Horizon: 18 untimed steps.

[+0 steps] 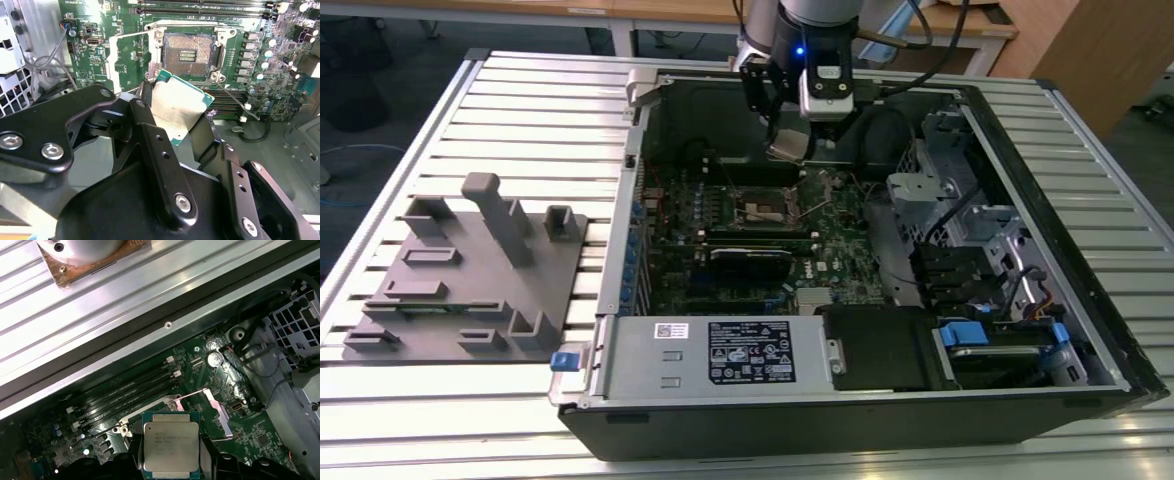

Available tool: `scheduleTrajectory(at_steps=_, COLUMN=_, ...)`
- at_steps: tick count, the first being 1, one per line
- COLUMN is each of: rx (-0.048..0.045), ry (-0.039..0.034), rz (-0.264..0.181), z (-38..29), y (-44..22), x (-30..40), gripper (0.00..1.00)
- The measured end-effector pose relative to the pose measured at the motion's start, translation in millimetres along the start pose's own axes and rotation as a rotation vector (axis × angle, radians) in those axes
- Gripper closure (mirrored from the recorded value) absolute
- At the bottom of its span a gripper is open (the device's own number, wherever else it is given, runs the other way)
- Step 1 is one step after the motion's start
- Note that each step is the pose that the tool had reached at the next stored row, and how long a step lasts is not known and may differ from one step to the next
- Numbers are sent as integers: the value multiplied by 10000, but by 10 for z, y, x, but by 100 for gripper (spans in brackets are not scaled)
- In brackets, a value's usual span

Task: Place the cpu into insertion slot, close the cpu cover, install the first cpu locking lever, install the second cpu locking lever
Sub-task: 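Place the cpu into insertion slot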

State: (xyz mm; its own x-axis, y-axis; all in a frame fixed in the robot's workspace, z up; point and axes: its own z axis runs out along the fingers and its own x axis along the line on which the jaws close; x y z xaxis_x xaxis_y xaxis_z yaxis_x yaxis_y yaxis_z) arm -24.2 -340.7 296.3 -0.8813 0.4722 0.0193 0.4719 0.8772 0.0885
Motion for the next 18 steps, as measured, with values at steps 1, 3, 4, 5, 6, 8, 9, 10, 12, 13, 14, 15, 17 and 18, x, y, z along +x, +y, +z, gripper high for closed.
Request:
scheduleTrajectory(at_steps=1, rx=1, ry=0, rz=3, z=0, y=0, x=0, gripper=46)
scheduleTrajectory(at_steps=3, rx=0, ry=0, rz=5, z=0, y=0, x=0, gripper=46)
scheduleTrajectory(at_steps=4, rx=0, ry=0, rz=6, z=0, y=0, x=0, gripper=46)
scheduleTrajectory(at_steps=5, rx=0, ry=-1, rz=7, z=0, y=-1, x=2, gripper=46)
scheduleTrajectory(at_steps=6, rx=0, ry=-1, rz=11, z=0, y=-2, x=5, gripper=46)
scheduleTrajectory(at_steps=8, rx=2, ry=-1, rz=16, z=-1, y=-4, x=8, gripper=46)
scheduleTrajectory(at_steps=9, rx=2, ry=-2, rz=18, z=-1, y=-4, x=8, gripper=46)
scheduleTrajectory(at_steps=10, rx=0, ry=-2, rz=21, z=0, y=-5, x=9, gripper=46)
scheduleTrajectory(at_steps=12, rx=1, ry=-2, rz=26, z=-1, y=-6, x=11, gripper=46)
scheduleTrajectory(at_steps=13, rx=1, ry=-2, rz=28, z=-1, y=-6, x=12, gripper=46)
scheduleTrajectory(at_steps=14, rx=1, ry=-3, rz=31, z=-1, y=-7, x=13, gripper=46)
scheduleTrajectory(at_steps=15, rx=0, ry=-3, rz=34, z=-1, y=-7, x=13, gripper=46)
scheduleTrajectory(at_steps=17, rx=0, ry=-3, rz=35, z=0, y=-7, x=14, gripper=46)
scheduleTrajectory(at_steps=18, rx=0, ry=-3, rz=36, z=-1, y=-8, x=15, gripper=46)
